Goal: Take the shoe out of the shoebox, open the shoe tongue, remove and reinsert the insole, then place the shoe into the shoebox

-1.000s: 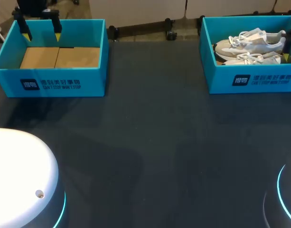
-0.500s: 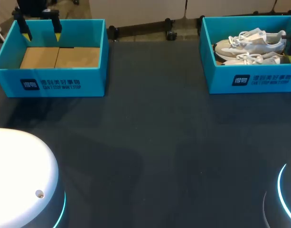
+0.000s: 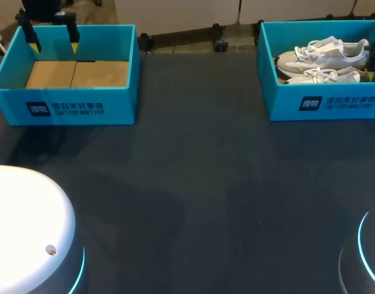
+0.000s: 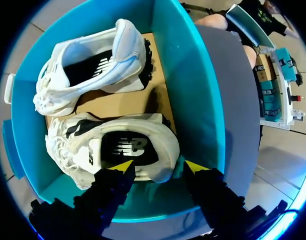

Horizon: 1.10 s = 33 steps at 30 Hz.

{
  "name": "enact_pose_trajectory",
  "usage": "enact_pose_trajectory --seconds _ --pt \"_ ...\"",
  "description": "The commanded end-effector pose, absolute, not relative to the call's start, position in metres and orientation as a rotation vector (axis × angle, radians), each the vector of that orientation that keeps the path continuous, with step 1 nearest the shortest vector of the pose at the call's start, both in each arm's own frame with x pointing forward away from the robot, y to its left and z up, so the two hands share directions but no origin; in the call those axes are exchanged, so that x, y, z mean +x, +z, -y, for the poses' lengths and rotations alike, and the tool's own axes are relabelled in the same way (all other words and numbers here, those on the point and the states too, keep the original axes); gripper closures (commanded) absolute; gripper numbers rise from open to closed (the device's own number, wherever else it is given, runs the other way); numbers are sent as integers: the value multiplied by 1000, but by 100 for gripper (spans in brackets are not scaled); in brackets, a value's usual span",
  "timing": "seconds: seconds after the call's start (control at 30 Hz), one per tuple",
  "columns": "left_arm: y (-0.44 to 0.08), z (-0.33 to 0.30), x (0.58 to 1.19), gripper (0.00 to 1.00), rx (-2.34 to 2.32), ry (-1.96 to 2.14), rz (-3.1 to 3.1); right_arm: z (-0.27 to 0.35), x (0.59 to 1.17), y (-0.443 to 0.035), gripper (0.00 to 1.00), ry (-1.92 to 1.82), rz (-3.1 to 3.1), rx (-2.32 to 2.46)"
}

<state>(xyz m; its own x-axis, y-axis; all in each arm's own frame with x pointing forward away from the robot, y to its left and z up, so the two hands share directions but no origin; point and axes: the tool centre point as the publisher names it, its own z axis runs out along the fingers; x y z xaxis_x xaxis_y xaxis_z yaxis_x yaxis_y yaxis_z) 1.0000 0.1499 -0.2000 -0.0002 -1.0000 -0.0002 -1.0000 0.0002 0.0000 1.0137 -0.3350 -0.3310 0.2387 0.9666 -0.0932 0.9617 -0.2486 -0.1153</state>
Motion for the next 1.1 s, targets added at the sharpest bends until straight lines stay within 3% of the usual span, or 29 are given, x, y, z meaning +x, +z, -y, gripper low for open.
enact_pose_trajectory --seconds 0.03,0.1,0.2,1.1 --pt "-200 -150 1000 0 -2221 0 -2222 336 1014 -335 35 226 1903 -2443" --pt "-200 -150 1000 0 -2221 0 -2222 337 1014 -339 34 233 1903 -2433" --pt "-200 -150 1000 0 -2221 0 -2222 337 1014 -347 22 248 1898 -2417" --pt "-200 -150 1000 0 -2221 0 -2222 330 1002 -373 28 183 1906 -2346"
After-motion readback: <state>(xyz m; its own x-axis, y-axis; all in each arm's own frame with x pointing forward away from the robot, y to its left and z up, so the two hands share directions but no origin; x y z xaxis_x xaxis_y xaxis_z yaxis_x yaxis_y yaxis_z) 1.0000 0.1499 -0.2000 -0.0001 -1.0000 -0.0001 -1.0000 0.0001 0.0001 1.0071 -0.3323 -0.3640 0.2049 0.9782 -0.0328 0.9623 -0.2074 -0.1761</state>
